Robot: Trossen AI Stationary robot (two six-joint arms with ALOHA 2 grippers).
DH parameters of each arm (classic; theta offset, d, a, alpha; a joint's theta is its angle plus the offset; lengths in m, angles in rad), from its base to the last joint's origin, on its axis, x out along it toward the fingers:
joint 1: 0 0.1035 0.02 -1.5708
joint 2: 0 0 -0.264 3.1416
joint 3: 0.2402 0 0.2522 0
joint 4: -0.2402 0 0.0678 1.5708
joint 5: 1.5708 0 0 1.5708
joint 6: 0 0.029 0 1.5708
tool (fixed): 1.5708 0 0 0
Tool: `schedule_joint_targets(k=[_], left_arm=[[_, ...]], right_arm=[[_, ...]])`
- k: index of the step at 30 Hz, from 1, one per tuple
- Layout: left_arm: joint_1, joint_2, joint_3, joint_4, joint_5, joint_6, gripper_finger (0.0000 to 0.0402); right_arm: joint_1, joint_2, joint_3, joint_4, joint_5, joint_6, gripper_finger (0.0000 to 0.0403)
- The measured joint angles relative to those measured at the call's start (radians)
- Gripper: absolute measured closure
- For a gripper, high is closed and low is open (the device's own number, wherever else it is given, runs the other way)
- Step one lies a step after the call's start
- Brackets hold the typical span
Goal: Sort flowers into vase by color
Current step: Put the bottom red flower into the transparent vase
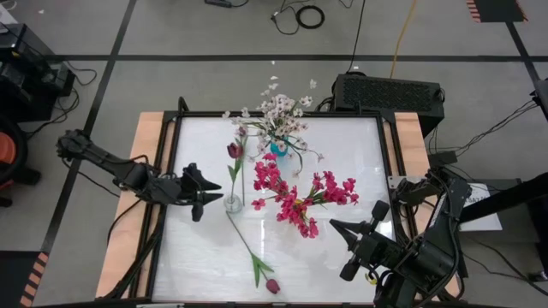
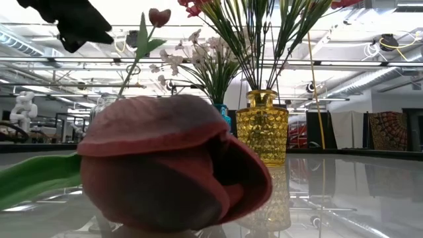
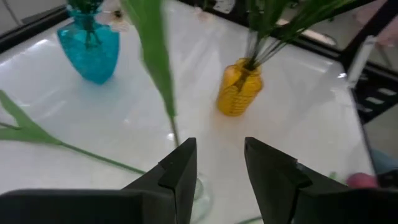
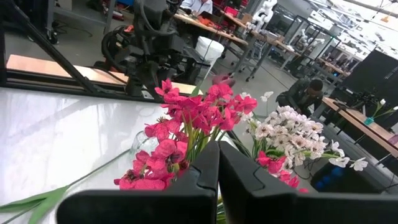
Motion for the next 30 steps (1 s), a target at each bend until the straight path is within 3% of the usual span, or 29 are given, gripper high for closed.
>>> schedule_joint_targets(k=[16,21,30], left_arm=[[-0.157,-0.224,0.0,-0.033,-0.022,-0.025,0.0261],[-0.242,-0.14,-0.034,0.179,0.005,0.081,0.0261],[-0.386,0.226,-0.045,0.564,0.028,0.41,0.0261]], right_arm=[[0.0,0.0,0.0,0.0,-0.004,-0.002,0.0403],[0.0,0.0,0.0,0.0,-0.004,-0.002,0.0403],[0.0,0.0,0.0,0.0,-0.004,-0.007,0.0403]])
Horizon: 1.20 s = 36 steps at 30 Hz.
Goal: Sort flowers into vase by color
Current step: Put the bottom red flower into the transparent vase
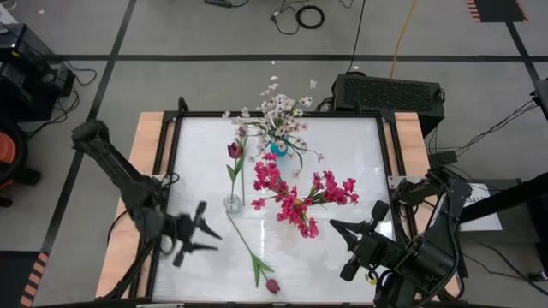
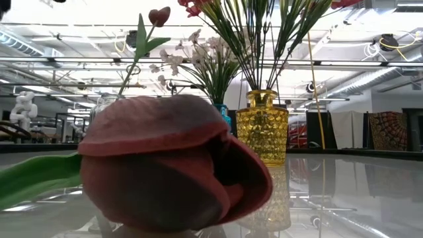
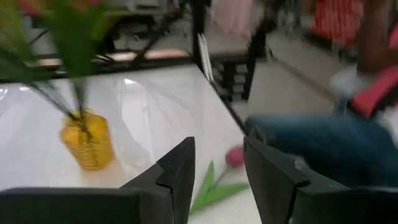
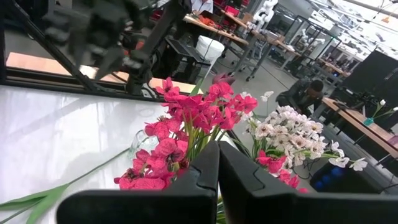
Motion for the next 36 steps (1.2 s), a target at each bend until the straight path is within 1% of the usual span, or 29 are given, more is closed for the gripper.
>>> schedule_joint_targets(k=[2,5,8,11,16,21,24,29,32,34,36], left_arm=[[-0.015,0.087,-0.001,0.049,0.002,0.031,0.0261],[-0.019,0.204,-0.001,0.136,0.002,-0.005,0.0261],[-0.016,0.313,0.004,0.239,0.002,-0.006,0.0261],[-0.015,0.409,0.038,0.294,-0.001,0.007,0.0261],[0.019,0.522,0.129,0.264,-0.009,0.0,0.0261],[0.065,0.617,0.203,0.154,0.062,0.019,0.0261],[0.092,0.665,0.216,0.119,0.112,0.031,0.0261],[0.109,0.734,0.231,0.131,0.147,0.08,0.0261],[0.112,0.77,0.23,0.151,0.148,0.145,0.0261],[0.111,0.784,0.231,0.19,0.148,0.178,0.0261],[0.111,0.786,0.231,0.185,0.148,0.209,0.0261]], right_arm=[[0.0,0.0,0.0,0.0,0.0,-0.008,0.0403],[0.0,0.0,0.0,0.0,-0.001,-0.008,0.0403],[0.0,0.0,0.0,0.0,-0.036,-0.008,0.0403],[0.0,0.0,0.0,0.001,-0.054,-0.007,0.0403],[0.0,0.0,0.0,0.0,-0.05,-0.026,0.0403],[0.0,0.0,0.0,0.001,-0.048,-0.05,0.0403],[0.0,0.0,0.0,0.005,-0.048,-0.05,0.0403],[0.0,0.0,0.0,0.015,-0.048,-0.05,0.0403],[0.0,0.0,0.0,0.015,-0.048,-0.055,0.0403],[0.0,0.0,0.0,0.015,-0.048,-0.059,0.0403],[0.0,0.0,0.0,0.015,-0.048,-0.068,0.0403]])
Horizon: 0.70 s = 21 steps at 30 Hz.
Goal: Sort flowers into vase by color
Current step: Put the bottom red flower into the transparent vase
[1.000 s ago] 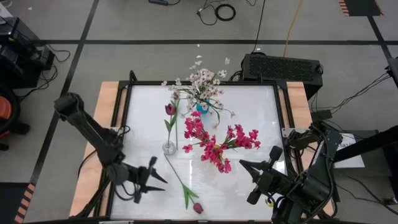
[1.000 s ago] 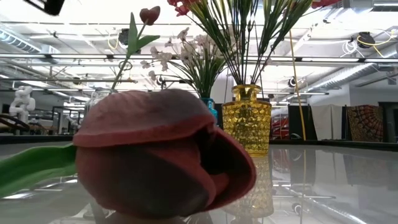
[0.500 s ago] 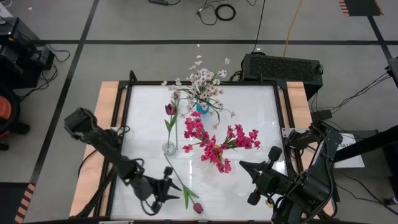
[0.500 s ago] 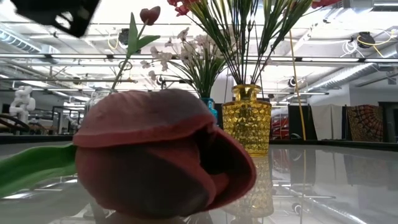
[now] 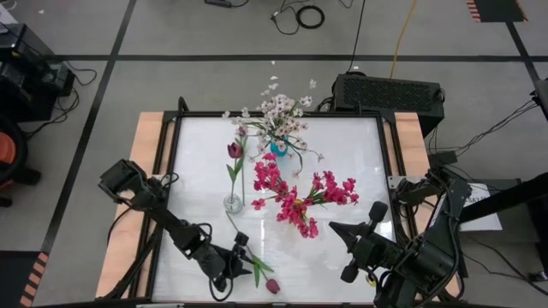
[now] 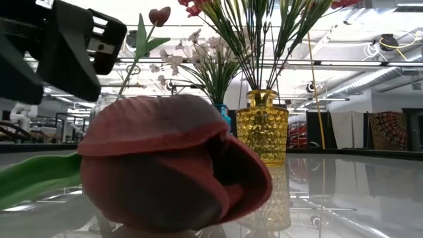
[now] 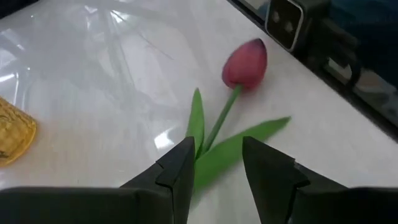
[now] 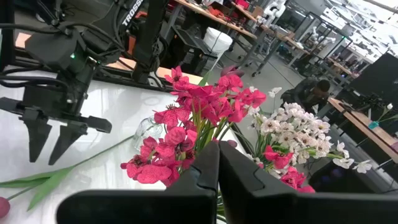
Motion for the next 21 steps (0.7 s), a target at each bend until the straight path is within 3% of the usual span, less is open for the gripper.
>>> schedule_joint_targets(k=[11,16,21], left_arm=[[0.1,-0.004,-0.001,-0.195,0.009,0.127,0.0261],[0.164,-0.004,-0.001,-0.206,0.158,0.11,0.0264],[0.205,-0.004,-0.001,-0.221,0.245,0.072,0.0299]], right_arm=[[0.0,0.0,0.0,0.003,0.0,0.01,0.0403],[0.0,0.0,0.0,0.003,0.0,0.009,0.0403],[0.0,0.0,0.0,0.002,0.0,-0.003,0.0403]])
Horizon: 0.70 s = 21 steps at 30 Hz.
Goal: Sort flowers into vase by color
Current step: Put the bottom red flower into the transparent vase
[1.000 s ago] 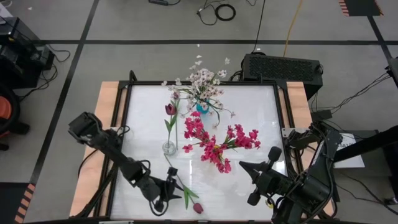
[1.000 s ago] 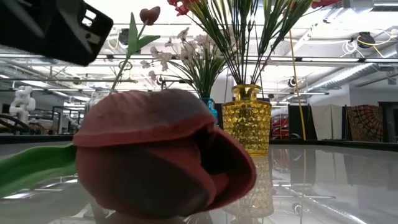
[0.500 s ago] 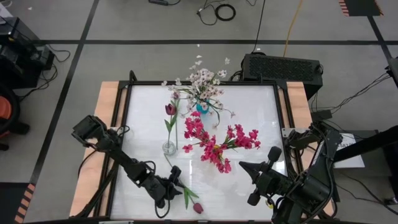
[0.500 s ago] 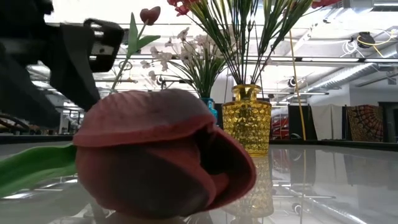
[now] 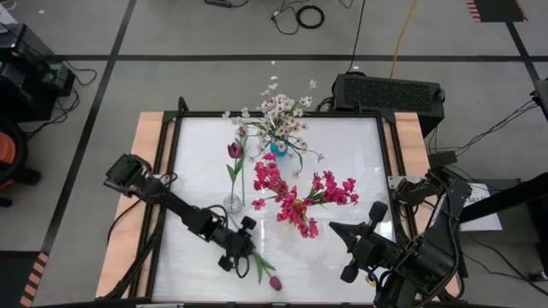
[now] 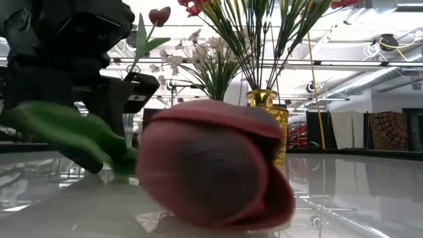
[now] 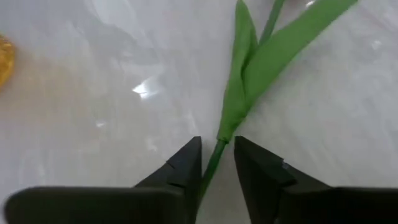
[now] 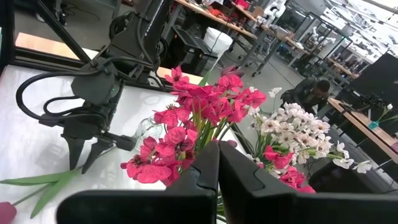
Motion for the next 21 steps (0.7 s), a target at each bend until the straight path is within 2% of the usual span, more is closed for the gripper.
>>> schedule_joint_targets(k=[8,12,15,21], left_arm=[[-0.014,0.0,0.0,-0.003,0.024,0.001,0.0389],[-0.046,-0.009,0.0,-0.008,0.011,-0.002,0.039],[-0.074,-0.064,0.013,-0.028,0.0,-0.049,0.039],[-0.155,-0.292,0.059,-0.126,-0.007,-0.078,0.0389]], right_arm=[[0.0,0.0,0.0,0.001,0.0,0.003,0.0403],[0.0,0.0,0.0,0.002,0.0,0.003,0.0403],[0.0,0.0,0.0,0.002,0.0,0.003,0.0403],[-0.002,0.0,0.0,0.008,0.032,0.012,0.0403]])
